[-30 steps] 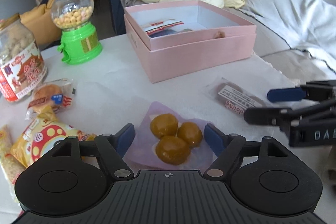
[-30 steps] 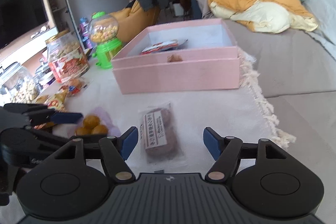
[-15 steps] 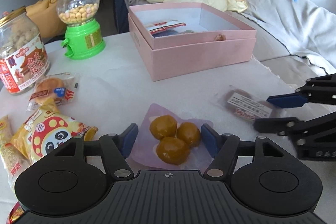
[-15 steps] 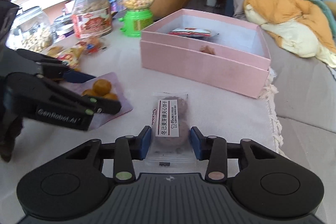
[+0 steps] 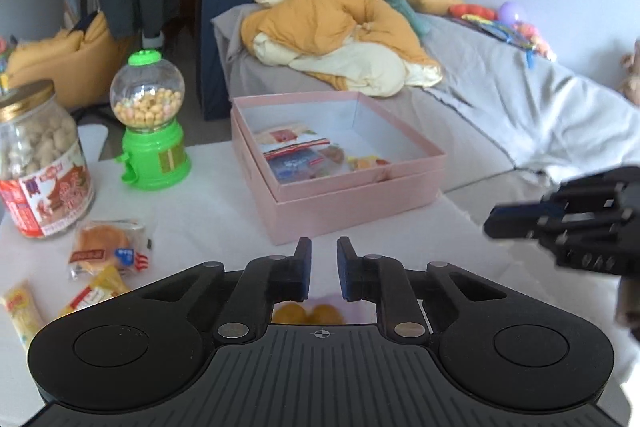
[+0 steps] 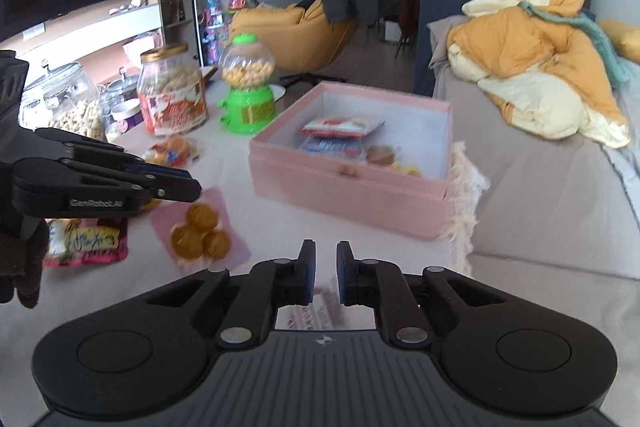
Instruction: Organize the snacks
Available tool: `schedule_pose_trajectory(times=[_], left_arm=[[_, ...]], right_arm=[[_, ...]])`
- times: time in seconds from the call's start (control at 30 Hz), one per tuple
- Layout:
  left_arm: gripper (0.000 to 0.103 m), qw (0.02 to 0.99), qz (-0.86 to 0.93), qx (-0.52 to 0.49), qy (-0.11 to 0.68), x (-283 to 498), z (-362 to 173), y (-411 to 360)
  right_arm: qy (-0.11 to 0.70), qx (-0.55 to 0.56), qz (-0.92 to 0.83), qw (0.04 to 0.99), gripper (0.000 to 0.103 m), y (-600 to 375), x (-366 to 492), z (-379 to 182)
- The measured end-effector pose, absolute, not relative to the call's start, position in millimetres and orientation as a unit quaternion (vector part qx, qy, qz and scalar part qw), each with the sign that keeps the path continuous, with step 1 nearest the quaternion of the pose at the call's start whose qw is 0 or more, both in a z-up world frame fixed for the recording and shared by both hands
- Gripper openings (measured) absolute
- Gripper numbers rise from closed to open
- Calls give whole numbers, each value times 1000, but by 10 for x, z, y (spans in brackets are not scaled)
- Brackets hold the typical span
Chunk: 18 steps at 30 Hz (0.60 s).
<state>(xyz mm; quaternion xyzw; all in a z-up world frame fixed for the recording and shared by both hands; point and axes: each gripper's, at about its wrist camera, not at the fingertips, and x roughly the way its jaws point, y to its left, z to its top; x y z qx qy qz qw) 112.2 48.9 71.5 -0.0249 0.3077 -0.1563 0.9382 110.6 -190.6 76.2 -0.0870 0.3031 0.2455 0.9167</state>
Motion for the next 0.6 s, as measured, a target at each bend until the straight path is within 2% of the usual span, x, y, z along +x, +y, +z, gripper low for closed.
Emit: schedule_pose_trajectory(times=[0.1, 0.17, 0.23, 0.3, 0.37, 0.43, 0.53, 0.6], left_arm=[[19, 935, -156, -24, 319, 1128, 648, 522], [19, 934, -142, 12, 327, 1112, 566, 441], [23, 932, -139, 43, 333, 1108, 469, 350], [23, 926, -141, 65, 344, 1112, 373, 258], [24, 916, -150, 87, 363, 1134, 265, 156], [43, 913, -162, 104, 360, 1104, 205, 91], [67, 906, -188, 102, 365, 1104, 181, 54], [72, 904, -200, 96, 365, 1105, 170, 64]], right_arm=[[324, -92, 257, 906, 11, -1869, 1119, 633], [342, -96, 262, 897, 16, -1856, 1123, 507], [356, -95, 258, 893, 41, -1851, 1132, 368], [365, -86, 251, 892, 51, -1870, 1141, 268], [373, -86, 250, 889, 51, -1878, 1135, 193], [379, -91, 252, 886, 54, -1876, 1110, 130], [371, -94, 255, 888, 59, -1872, 1057, 70], [364, -98, 255, 890, 62, -1857, 1038, 62]])
